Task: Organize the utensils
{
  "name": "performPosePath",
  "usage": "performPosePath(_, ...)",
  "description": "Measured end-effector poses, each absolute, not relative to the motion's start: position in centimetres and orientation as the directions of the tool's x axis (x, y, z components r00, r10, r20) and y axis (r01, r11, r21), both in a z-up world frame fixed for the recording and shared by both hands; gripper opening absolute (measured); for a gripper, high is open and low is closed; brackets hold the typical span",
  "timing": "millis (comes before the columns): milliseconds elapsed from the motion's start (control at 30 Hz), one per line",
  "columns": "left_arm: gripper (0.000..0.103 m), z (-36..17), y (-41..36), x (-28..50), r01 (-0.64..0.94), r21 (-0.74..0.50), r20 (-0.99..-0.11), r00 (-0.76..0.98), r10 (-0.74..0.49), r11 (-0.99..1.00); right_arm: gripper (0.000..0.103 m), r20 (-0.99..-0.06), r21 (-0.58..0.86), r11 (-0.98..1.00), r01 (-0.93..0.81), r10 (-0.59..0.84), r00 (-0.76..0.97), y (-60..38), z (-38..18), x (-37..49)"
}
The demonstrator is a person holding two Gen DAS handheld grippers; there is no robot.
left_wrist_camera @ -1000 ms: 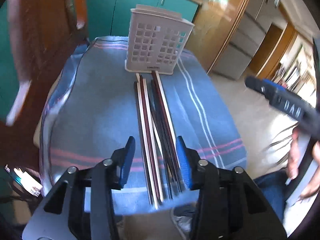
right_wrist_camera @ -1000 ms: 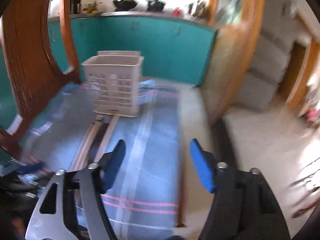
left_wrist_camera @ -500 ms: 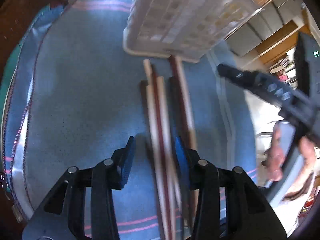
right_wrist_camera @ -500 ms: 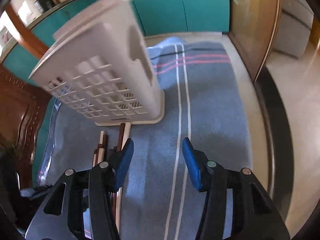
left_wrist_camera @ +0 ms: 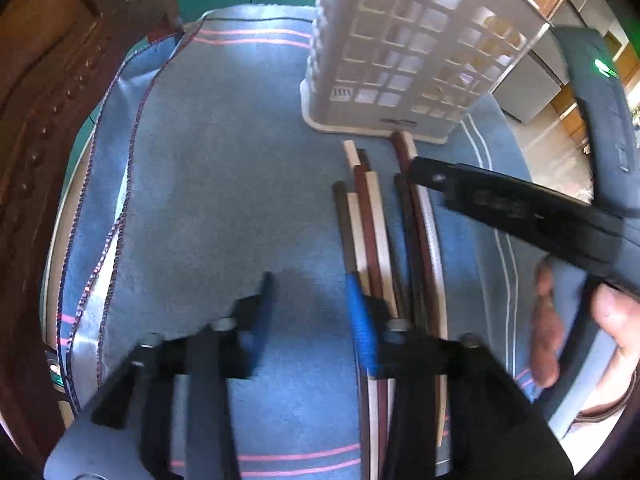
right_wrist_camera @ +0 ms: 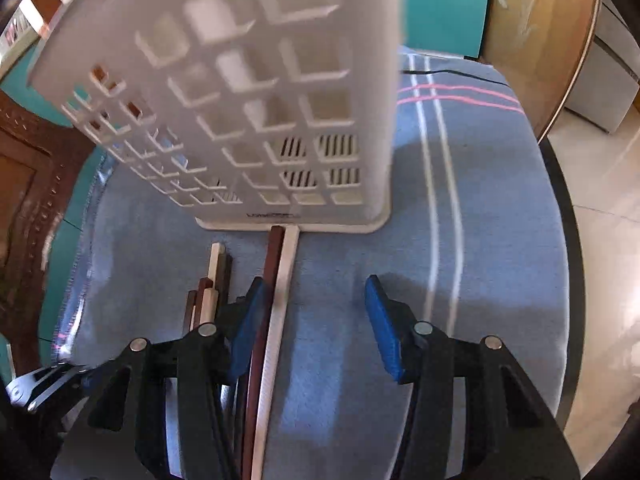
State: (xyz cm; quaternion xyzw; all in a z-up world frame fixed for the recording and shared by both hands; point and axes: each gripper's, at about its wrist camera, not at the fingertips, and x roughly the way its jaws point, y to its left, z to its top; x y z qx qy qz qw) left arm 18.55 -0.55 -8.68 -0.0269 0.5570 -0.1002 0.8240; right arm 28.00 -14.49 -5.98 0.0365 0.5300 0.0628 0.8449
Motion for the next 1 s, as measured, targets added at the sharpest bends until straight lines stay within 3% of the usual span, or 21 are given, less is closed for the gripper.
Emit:
performPosePath(100,0.054,-8.8,-0.8,17.6,0.143,-0.132,-0.913,0.369,-0.177,0.981,0.052,-0.892,0.072,0.991,-0.113,0.115,0.438,-13.2,-6.0,28.0)
performPosePath(167,0.055,-8.7,-1.6,17.1,0.147,-0.133,-0.913,0.367,-0.179,0.98,0.03,-0.887,0.054,0.988,-0.144,0.114,0.447,-12.7,-5.8,27.6)
performPosePath(233,0.055,-8.9,-1.9,17.1,0.151,-0.127,-0.914,0.366,-0.174,0.98,0.017,-0.896,0.031,0.987,-0.16,0.098,0.434,-12.6,-5.7,27.3)
performPosePath(467,0.055,-10.6,-2.3,17.8,0.131,-0.057,-0.919,0.38,-0.103,0.99,0.016,-0.893,-0.016,0.994,-0.111,0.036,0.449,-16.1,-4.5,25.9)
performPosePath(600,0.051,-10.6,-2.2,18.2,0.083,0.048,-0.916,0.401,0.011,0.995,0.018,-0.883,0.015,0.997,-0.075,0.048,0.468,-18.4,-3.6,25.4)
performPosePath(733,0.051,-9.5,-2.9,18.2,0.126,-0.036,-0.904,0.419,-0.087,0.991,0.027,-0.886,0.05,0.998,-0.045,0.066,0.459,-19.7,-3.8,25.8)
performPosePath(933,0.057,-9.2,-5.8,17.5,0.179,0.002,-0.909,0.411,-0.073,0.984,0.031,-0.898,0.086,0.995,-0.051,0.1,0.429,-20.6,-5.7,27.6)
performPosePath(1000,0.048,-9.1,-5.8,17.5,0.17,-0.01,-0.908,0.411,-0.08,0.985,0.034,-0.9,0.08,0.995,-0.056,0.097,0.425,-20.2,-6.6,27.5)
